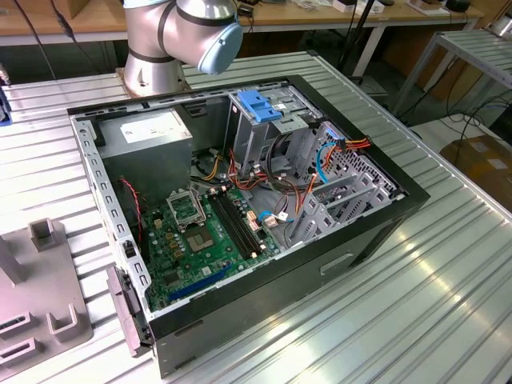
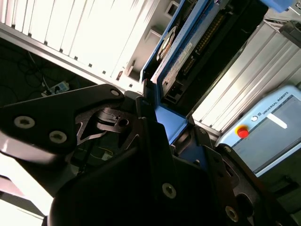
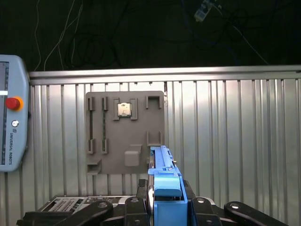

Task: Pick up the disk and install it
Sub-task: 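Pick up the disk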

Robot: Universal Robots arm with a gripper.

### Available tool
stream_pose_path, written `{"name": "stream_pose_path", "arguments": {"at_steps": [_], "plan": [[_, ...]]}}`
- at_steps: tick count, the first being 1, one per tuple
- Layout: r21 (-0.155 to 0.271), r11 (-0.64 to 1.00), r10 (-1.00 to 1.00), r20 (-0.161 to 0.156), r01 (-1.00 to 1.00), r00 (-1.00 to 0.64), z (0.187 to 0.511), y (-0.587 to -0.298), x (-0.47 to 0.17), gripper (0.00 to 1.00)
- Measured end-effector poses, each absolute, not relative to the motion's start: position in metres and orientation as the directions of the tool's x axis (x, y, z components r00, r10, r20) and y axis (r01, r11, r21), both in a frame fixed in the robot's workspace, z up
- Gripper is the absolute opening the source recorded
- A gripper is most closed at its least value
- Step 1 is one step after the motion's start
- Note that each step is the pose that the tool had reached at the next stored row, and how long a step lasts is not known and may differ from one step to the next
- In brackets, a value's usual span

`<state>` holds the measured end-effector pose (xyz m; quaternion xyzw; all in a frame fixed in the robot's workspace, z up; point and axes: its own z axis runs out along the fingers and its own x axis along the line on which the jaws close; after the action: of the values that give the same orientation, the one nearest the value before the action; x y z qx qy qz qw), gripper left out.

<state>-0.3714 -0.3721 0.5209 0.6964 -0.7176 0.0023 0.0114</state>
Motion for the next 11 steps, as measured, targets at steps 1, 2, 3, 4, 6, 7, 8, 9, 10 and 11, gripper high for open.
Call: {"name": "stream_pose_path", "arguments": {"at_steps": [1, 2, 3, 4, 6, 7, 8, 9, 10, 11], "plan": [[0.013, 0.030, -0.999, 0.020, -0.999, -0.030, 0.5208, -0.3721, -0.3703, 0.37], [0.013, 0.030, -0.999, 0.020, -0.999, -0.030, 0.5207, -0.3721, -0.3694, 0.37], [0.013, 0.030, -0.999, 0.020, -0.999, -0.030, 0.5206, -0.3721, -0.3682, 0.37], [0.013, 0.030, -0.999, 0.020, -0.999, -0.030, 0.5206, -0.3721, -0.3674, 0.37], [0.012, 0.030, -0.999, 0.020, -0.999, -0.030, 0.5205, -0.3721, -0.3662, 0.37], [0.013, 0.030, -0.999, 0.020, -0.999, -0.030, 0.5205, -0.3721, -0.3655, 0.37], [0.013, 0.030, -0.999, 0.020, -0.999, -0.030, 0.5204, -0.3721, -0.3647, 0.37], [0.013, 0.030, -0.999, 0.020, -0.999, -0.030, 0.5204, -0.3721, -0.3641, 0.37], [0.013, 0.030, -0.999, 0.020, -0.999, -0.030, 0.5204, -0.3721, -0.3630, 0.37], [0.013, 0.030, -0.999, 0.020, -0.999, -0.030, 0.5203, -0.3721, -0.3623, 0.37]]}}
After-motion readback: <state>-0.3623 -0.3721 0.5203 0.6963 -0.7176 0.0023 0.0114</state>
